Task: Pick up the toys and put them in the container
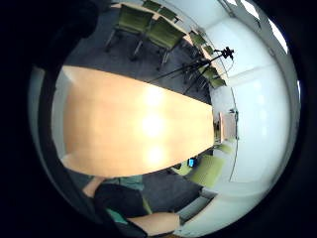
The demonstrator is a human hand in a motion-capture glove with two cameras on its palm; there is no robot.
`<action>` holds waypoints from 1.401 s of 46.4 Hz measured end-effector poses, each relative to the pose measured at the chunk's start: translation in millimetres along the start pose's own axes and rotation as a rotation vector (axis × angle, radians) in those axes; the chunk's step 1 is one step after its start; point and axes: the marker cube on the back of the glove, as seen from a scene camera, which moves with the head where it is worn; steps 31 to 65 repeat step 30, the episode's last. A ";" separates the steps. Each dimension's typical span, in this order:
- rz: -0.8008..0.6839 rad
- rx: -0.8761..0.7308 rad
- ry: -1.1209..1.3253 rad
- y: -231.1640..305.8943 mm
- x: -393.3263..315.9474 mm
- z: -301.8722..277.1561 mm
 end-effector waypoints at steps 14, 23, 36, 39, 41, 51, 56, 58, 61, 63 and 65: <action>0.123 0.012 0.062 28.7 73.3 15.0; 0.147 0.004 0.038 37.1 100.5 21.7; 0.152 0.003 0.043 40.0 106.9 24.8; 0.152 0.003 0.043 40.0 106.9 24.8; 0.152 0.003 0.043 40.0 106.9 24.8; 0.152 0.003 0.043 40.0 106.9 24.8; 0.152 0.003 0.043 40.0 106.9 24.8; 0.152 0.003 0.043 40.0 106.9 24.8; 0.152 0.003 0.043 40.0 106.9 24.8; 0.152 0.003 0.043 40.0 106.9 24.8; 0.152 0.003 0.043 40.0 106.9 24.8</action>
